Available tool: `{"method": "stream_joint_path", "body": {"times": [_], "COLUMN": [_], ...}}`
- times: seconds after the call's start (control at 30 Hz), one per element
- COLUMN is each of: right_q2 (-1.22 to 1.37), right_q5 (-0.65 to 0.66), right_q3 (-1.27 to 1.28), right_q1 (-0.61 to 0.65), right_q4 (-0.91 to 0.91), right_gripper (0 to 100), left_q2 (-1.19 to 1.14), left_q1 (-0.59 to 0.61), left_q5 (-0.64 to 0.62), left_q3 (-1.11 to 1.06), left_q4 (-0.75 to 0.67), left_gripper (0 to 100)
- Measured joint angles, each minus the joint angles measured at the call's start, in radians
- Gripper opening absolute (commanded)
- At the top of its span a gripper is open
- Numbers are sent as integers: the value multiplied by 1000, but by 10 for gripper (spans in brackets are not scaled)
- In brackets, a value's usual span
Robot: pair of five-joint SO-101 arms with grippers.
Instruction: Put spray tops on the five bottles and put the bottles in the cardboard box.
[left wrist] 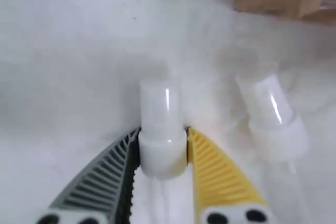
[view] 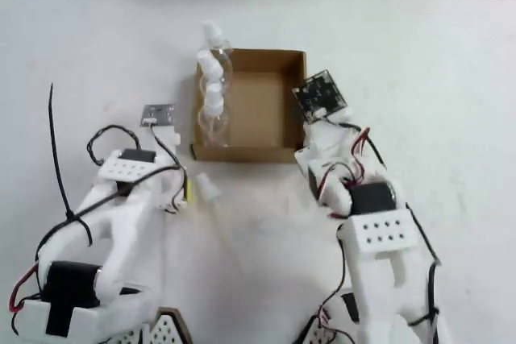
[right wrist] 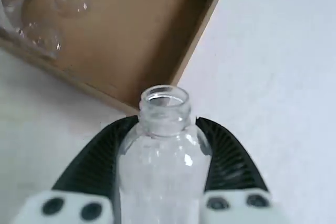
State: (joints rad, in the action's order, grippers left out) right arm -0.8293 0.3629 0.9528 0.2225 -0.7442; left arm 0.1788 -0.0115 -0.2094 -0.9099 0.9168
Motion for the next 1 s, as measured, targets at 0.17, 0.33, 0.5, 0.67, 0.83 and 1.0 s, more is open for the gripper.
{"method": "stream_joint_path", "body": {"times": [0.17, 0.33, 0.5, 0.67, 0.83, 1.0], "right_q2": [-68, -115, -169, -235, -391, -569], "right_q5": [-63, -203, -279, -347, -387, -387], "right_q3": [181, 321, 348, 385, 488, 574], "right_q1": [-2, -25, -18, -20, -20, 34], "right_q4": [245, 598, 792, 815, 815, 712], "right_gripper": [16, 16, 15, 15, 15, 15], "left_q2": [0, 20, 144, 267, 316, 333], "left_q1": [0, 0, 25, 25, 25, 34], "left_q5": [0, 2, 2, 2, 2, 2], "left_q3": [0, -17, -124, -222, -238, -239], "left_q4": [0, -2, -69, -135, -141, -141], "left_gripper": [20, 20, 20, 21, 21, 21]}}
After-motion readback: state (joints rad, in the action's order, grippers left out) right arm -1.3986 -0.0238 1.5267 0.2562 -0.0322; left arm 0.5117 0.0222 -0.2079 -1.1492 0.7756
